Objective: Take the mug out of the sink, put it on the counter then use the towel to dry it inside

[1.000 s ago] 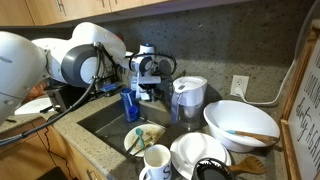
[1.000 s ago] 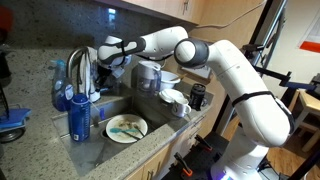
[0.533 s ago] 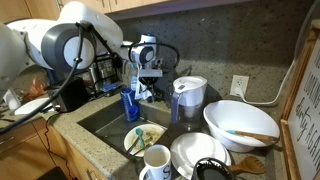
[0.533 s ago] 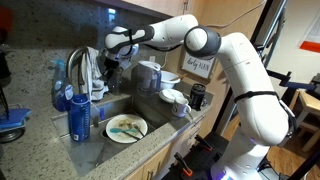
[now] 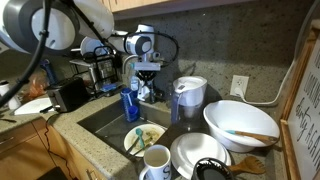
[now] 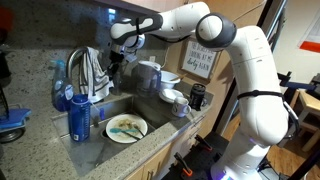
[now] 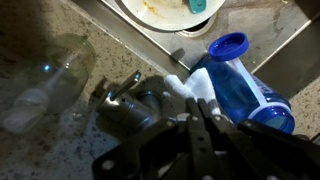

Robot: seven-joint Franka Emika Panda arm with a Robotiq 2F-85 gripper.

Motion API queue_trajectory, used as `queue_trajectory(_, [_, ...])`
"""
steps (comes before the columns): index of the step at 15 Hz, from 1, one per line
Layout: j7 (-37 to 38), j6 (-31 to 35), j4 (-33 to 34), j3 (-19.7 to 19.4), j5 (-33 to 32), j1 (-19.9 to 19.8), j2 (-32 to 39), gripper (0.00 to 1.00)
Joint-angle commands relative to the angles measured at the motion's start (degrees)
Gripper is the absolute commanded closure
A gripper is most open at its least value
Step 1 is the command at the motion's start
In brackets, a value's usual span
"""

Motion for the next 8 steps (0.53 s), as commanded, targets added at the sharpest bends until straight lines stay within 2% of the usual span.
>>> queue_trajectory(1, [1.98,0.05,-6.44,-1.38,0.83,0.27,-5.78,0.99])
queue_trajectory(8, [11.56,3.33,-19.84,-4.94,-1.09,1.06,-17.19,0.99])
